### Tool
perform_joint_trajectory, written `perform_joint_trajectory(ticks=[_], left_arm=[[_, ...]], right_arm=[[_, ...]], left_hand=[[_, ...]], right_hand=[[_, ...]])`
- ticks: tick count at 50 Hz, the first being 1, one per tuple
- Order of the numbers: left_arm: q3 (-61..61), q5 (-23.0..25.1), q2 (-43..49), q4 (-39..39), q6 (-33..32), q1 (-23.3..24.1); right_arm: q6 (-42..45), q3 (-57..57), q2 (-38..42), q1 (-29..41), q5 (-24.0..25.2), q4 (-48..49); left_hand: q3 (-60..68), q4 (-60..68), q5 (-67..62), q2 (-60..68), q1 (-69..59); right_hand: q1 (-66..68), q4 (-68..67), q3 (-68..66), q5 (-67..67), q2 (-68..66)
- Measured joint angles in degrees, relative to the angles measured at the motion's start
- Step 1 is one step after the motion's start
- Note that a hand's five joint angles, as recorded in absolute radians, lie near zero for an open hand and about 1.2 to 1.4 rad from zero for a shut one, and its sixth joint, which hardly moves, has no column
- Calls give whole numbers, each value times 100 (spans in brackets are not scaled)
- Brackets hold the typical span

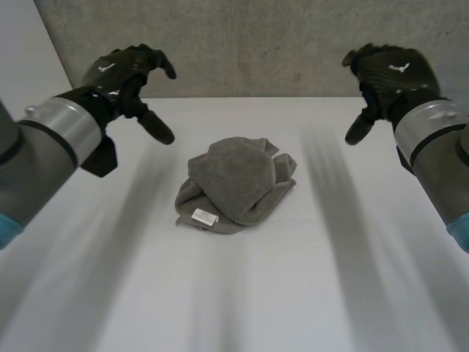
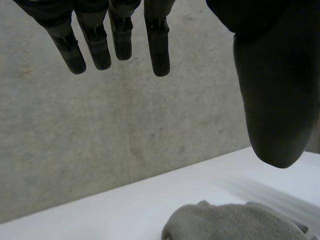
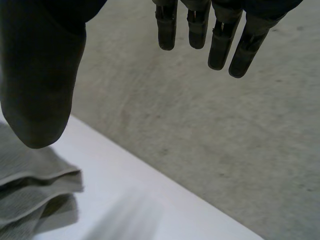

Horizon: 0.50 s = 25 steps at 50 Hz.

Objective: Fold the towel.

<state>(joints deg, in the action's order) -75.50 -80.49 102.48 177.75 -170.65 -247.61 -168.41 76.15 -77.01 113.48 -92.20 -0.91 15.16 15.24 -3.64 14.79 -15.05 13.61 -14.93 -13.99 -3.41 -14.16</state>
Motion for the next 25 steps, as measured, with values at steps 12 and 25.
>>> perform_joint_trajectory(ticks=[12,25], left_arm=[[985,1003,1995,1167,-6,111],[2592,1049,4148,1111,-810,157]], right_arm=[[549,-278,1207,-140,1255,-377],[110,-1139,2881,331,1033,119]], left_hand=[[0,0,-13,0,0],[246,248,-441,293,-259]], right_hand=[[-22,0,22,0,0],[-23,0,22,0,0]])
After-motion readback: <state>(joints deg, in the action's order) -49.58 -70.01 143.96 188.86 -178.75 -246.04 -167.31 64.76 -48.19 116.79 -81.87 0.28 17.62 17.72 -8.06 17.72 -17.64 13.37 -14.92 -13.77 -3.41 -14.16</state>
